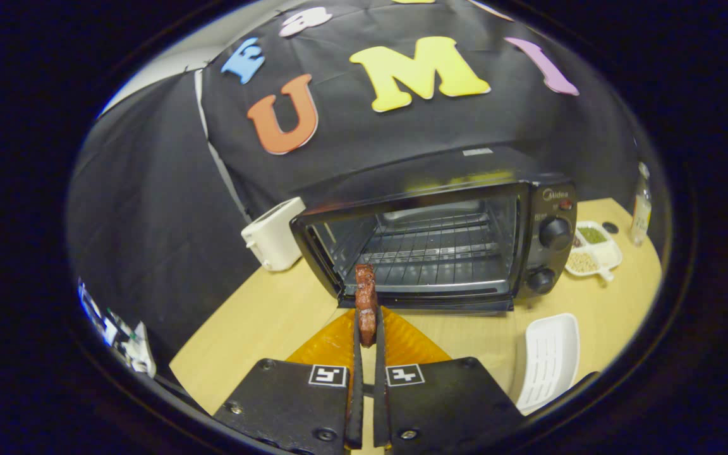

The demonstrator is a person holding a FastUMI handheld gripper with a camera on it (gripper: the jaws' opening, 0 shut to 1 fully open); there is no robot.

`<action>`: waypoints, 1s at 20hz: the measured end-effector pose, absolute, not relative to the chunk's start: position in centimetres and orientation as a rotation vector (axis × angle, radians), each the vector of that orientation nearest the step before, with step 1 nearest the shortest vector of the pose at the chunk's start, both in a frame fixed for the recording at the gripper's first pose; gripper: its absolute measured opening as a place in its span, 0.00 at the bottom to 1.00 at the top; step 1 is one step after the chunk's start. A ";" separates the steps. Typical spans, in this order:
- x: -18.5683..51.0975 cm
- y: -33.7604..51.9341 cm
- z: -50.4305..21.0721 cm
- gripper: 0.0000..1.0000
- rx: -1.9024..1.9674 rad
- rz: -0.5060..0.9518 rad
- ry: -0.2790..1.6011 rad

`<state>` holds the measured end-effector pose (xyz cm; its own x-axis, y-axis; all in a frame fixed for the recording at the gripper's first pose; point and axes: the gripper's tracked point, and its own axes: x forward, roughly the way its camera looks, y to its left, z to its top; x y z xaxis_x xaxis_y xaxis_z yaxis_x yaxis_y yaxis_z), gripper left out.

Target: Open the toaster oven, put the food inside, and close the toaster oven door.

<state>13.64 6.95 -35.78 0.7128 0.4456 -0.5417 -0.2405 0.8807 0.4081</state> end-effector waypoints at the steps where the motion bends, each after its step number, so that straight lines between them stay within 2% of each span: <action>1: 14.5 7.1 -36.1 0.10 0.386 0.364 0.669; 6: 18.1 8.2 -38.9 0.10 0.767 0.258 0.694; 10: 20.7 9.0 -40.7 0.09 0.969 0.205 0.630; 20: 23.6 8.4 -41.9 0.10 0.944 0.129 0.511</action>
